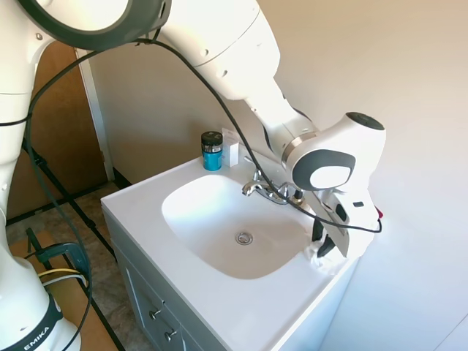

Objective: Throw the tissue in the trash bin

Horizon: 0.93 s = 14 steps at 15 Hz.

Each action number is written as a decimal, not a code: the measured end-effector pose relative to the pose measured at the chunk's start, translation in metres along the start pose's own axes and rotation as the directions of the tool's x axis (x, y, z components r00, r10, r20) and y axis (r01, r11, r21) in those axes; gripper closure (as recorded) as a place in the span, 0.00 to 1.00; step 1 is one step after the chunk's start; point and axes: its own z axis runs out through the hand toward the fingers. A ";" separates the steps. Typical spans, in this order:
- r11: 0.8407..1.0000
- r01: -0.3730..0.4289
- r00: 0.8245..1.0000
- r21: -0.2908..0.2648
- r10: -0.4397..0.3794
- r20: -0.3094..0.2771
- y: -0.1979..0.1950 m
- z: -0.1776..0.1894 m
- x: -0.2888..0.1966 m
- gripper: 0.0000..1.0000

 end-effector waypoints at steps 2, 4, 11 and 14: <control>1.000 0.004 1.000 0.023 -0.004 0.000 0.000 -0.013 -0.002 1.00; 0.999 0.005 1.000 0.046 -0.005 0.000 0.003 -0.028 -0.007 1.00; 0.964 0.166 0.986 0.209 -0.155 -0.068 -0.008 -0.137 -0.102 1.00; 0.935 0.270 0.961 0.231 -0.246 -0.127 -0.024 -0.171 -0.209 1.00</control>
